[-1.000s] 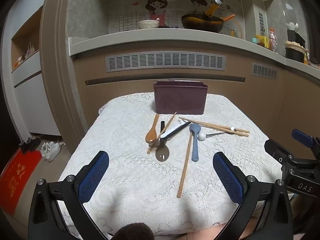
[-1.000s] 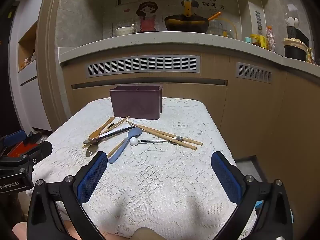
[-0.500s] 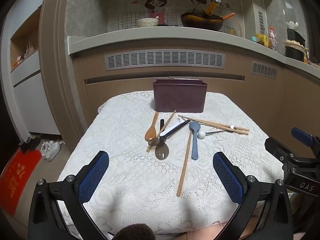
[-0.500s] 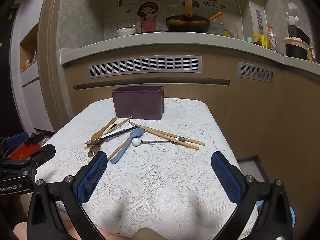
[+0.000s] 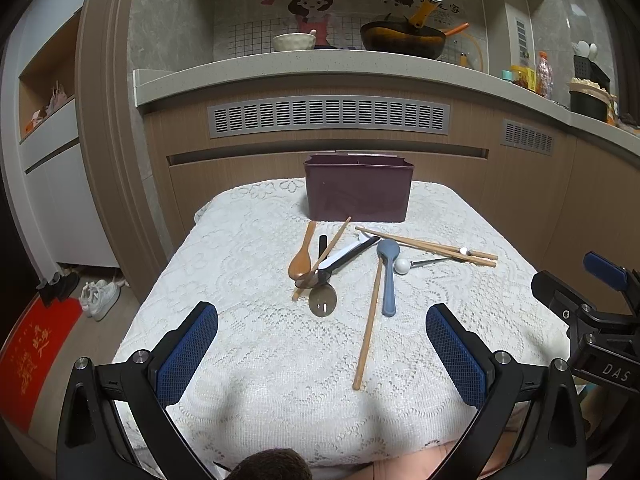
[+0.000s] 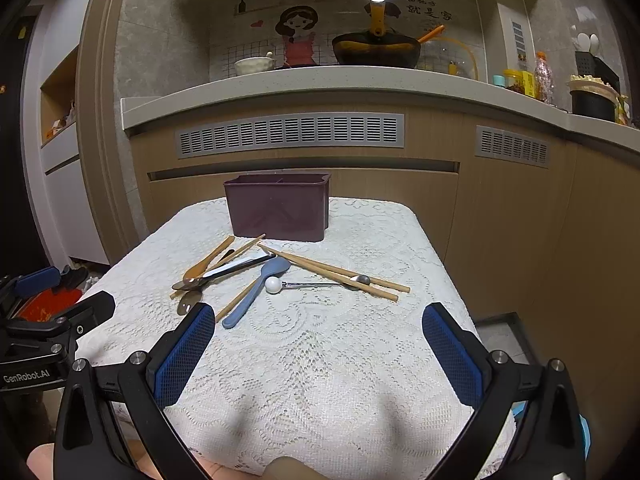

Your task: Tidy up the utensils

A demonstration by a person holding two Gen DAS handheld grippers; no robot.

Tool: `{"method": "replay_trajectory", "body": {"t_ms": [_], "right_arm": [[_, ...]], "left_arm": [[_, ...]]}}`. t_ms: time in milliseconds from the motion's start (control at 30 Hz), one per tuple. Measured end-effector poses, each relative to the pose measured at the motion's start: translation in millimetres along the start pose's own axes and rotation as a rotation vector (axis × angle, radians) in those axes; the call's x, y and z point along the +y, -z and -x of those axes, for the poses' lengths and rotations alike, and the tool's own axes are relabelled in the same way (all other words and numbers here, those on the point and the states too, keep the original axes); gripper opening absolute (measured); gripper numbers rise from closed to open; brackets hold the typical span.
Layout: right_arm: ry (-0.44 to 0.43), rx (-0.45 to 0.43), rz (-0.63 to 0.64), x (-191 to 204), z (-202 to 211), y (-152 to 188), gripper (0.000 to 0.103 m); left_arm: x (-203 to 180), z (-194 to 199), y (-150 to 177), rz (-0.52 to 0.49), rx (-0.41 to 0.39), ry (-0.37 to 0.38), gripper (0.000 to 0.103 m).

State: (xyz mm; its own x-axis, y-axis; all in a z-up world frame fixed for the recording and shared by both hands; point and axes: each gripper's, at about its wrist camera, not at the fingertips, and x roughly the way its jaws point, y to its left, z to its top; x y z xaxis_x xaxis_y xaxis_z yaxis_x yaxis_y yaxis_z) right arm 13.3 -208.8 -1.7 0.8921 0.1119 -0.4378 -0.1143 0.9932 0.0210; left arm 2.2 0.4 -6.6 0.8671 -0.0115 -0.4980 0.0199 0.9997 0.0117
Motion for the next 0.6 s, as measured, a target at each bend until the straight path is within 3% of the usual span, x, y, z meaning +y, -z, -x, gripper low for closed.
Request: {"method": "replay_trajectory", "body": {"t_ms": [600], "right_arm": [[-0.012,0.013,-0.01,-3.0,-4.0,2.1,0.103]], "left_arm": [[-0.7,-0.3,1.5,0.001,0.006,-0.001,0.103]]}}
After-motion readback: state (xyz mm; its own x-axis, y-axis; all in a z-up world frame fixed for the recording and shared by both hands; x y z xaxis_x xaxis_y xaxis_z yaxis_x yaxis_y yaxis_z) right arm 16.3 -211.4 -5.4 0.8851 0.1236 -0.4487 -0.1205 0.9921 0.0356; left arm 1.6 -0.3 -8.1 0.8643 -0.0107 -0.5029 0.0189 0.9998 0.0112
